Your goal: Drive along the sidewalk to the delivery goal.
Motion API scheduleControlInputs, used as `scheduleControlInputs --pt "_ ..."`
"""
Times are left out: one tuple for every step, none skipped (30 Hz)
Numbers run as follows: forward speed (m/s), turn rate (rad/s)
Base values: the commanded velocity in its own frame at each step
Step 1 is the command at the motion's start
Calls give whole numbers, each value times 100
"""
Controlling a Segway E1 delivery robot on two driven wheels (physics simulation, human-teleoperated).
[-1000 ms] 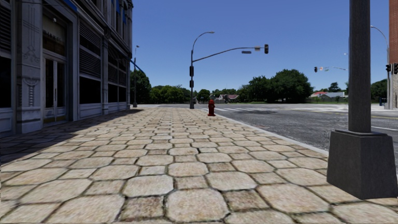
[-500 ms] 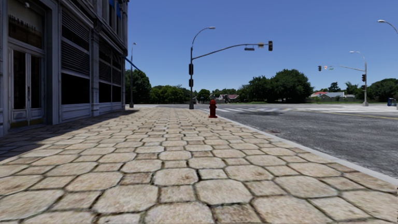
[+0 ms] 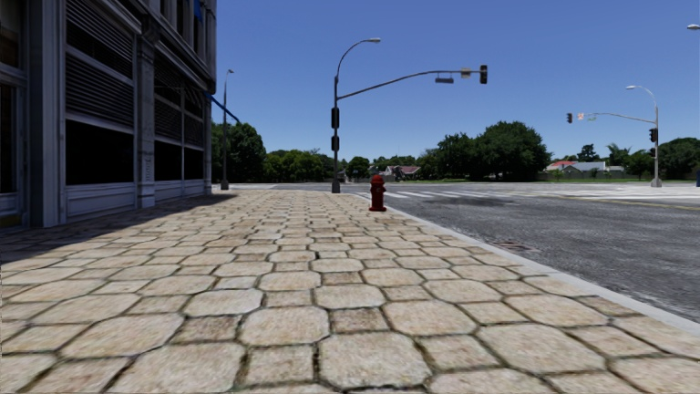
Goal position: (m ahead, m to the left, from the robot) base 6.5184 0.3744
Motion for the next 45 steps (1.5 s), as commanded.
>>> scheduleControlInputs --pt "174 0" --pt "173 0" --pt "173 0" --pt "173 0" --pt "173 0" --pt "173 0" --pt "173 0" --pt "173 0" --pt "173 0" --pt "173 0" --pt "173 0" --pt "173 0" --pt "173 0" --pt "173 0" --pt "173 0" --pt "173 0" --pt "173 0" --pt "173 0" --pt "173 0" --pt "173 0" --pt "173 0" --pt "173 0" --pt "173 0" --pt "173 0" --pt "173 0" --pt "173 0" --pt "173 0" --pt "173 0" --pt "173 0" --pt "173 0" --pt "172 0" --pt "172 0" --pt "172 0" --pt "172 0" --pt "172 0" --pt "172 0" --pt "171 0" --pt "171 0" --pt "171 0" --pt "171 0" --pt "171 0" --pt "171 0" --pt "171 0" --pt "171 0" --pt "171 0"
